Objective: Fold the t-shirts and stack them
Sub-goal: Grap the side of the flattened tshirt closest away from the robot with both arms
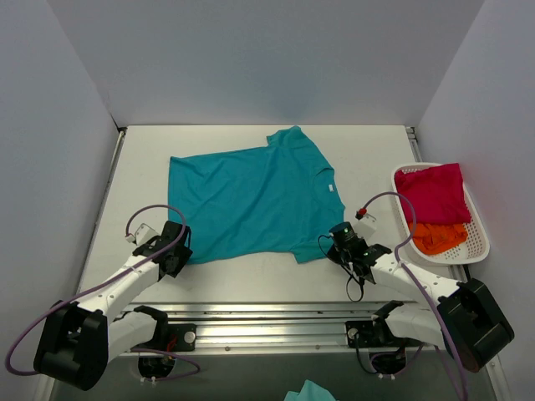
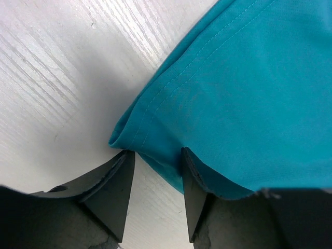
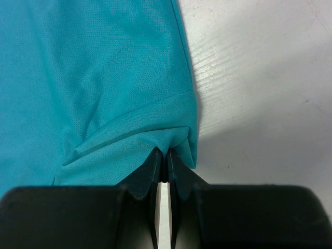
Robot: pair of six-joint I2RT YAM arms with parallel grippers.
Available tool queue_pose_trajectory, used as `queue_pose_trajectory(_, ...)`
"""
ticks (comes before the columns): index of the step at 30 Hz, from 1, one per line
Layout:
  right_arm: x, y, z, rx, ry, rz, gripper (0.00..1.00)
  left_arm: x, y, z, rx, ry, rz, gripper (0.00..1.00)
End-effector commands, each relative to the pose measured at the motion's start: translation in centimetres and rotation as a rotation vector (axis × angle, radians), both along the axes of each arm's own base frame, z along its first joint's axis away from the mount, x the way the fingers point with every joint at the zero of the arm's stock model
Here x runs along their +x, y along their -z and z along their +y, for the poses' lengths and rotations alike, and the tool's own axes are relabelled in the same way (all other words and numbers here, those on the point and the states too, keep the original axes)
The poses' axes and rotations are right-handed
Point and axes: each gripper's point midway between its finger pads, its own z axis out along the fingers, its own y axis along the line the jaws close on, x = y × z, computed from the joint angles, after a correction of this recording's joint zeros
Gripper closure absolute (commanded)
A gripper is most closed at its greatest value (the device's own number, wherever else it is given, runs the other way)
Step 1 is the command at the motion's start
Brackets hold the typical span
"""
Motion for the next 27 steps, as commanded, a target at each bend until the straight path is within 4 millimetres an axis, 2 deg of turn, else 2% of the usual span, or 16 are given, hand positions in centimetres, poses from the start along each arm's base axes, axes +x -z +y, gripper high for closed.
queue_pose_trajectory(1,-0.1,0.0,-0.6,-0.013,0.01,0.005,1.0,0.2,0.0,-0.1,0.005,0.007,0.013,0.51)
queue_pose_trajectory(3,-0.2,0.1,-0.6,-0.01,0.01,0.008,1.0,0.2,0.0,-0.1,0.007,0.007,0.017,0.6)
queue_pose_trajectory(4,-0.1,0.0,-0.6,-0.009,0.01,0.007,1.0,0.3,0.0,-0.1,0.004,0.007,0.017,0.69)
queue_pose_trajectory(6,0.0,-0.2,-0.6,-0.006,0.016,-0.001,1.0,0.3,0.0,-0.1,0.005,0.007,0.018,0.8)
queue_pose_trajectory(7,0.0,-0.3,-0.7,-0.004,0.022,-0.006,1.0,0.3,-0.1,-0.1,0.003,0.005,0.011,0.91)
queue_pose_trajectory(8,-0.5,-0.2,-1.1,-0.018,0.028,0.014,1.0,0.1,-0.1,0.0,0.003,0.004,0.012,0.96)
queue_pose_trajectory(11,-0.4,-1.5,-1.7,-0.02,0.054,-0.016,1.0,-0.2,-0.8,0.3,0.008,-0.007,-0.004,0.98)
queue_pose_trajectory(14,0.0,-3.9,-2.8,-0.036,0.097,-0.078,1.0,-0.1,-2.3,0.9,0.029,-0.015,-0.041,0.98)
queue_pose_trajectory(16,0.1,-4.8,-3.1,-0.037,0.109,-0.107,1.0,-0.1,-3.0,1.2,0.037,-0.017,-0.058,0.98)
queue_pose_trajectory(27,1.0,-6.3,-2.8,-0.049,0.097,-0.124,1.0,1.7,-4.8,0.7,0.039,0.019,-0.102,0.98)
